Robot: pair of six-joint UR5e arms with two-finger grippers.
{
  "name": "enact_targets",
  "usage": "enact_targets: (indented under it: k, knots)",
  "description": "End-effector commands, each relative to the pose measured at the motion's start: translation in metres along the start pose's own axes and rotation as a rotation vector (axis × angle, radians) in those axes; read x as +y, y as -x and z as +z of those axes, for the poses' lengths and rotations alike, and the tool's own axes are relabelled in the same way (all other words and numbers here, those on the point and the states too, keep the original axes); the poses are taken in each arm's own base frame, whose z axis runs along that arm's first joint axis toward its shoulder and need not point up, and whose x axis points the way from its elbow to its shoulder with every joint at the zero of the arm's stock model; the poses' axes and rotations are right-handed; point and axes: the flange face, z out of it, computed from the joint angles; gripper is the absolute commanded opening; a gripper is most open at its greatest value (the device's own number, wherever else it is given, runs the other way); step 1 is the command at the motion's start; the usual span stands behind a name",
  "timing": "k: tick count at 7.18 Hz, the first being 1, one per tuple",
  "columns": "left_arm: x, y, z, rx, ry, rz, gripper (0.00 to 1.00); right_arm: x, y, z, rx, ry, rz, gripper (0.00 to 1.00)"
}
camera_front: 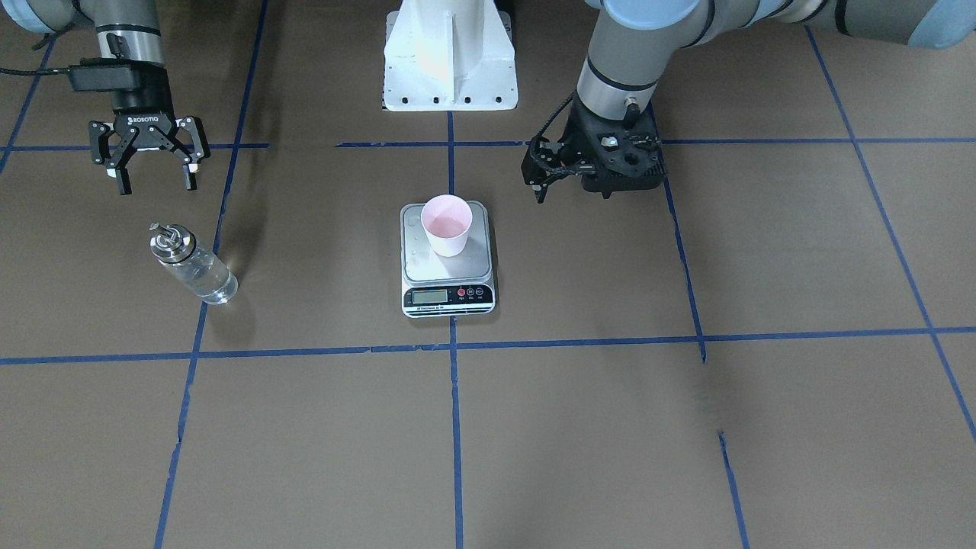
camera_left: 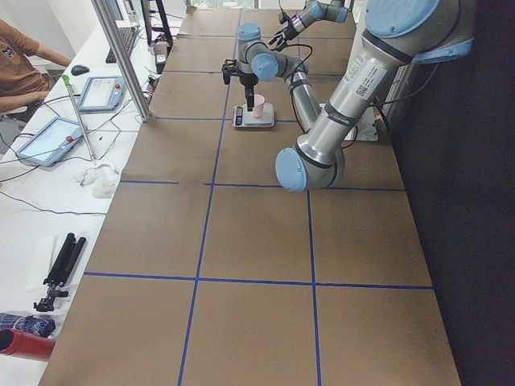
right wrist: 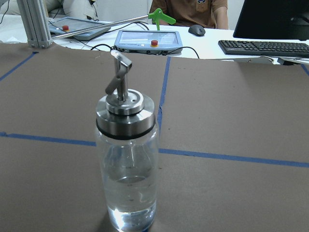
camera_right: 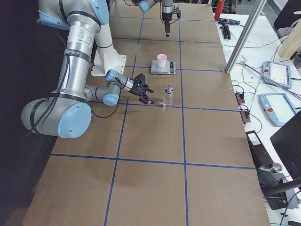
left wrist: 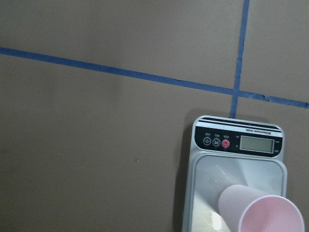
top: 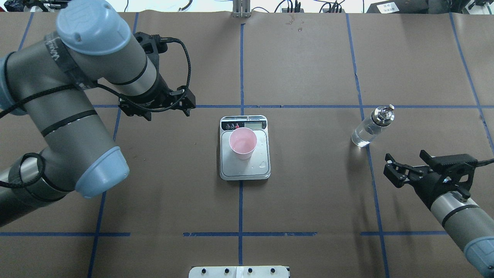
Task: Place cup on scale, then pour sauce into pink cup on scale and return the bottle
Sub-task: 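Withdraw the left gripper from the cup while the right gripper reaches toward the glass bottle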
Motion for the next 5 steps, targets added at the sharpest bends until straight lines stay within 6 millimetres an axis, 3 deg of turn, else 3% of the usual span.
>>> enact_targets:
  k: [1, 3, 5]
  knots:
    - [-0.013, 0.054, -0.012, -0.030, -0.034, 0.071, 1.00, 0.015, 0.023, 0.025, 0.001, -0.061, 0.014, 1.00]
    - [-0.018, 0.071, -0.008, -0.057, -0.043, 0.067, 1.00, 0.022, 0.031, 0.031, -0.003, -0.056, 0.012, 1.00]
    - [-0.037, 0.120, -0.016, -0.115, -0.064, 0.155, 1.00, 0.019, 0.033, 0.042, 0.012, -0.070, -0.033, 1.00]
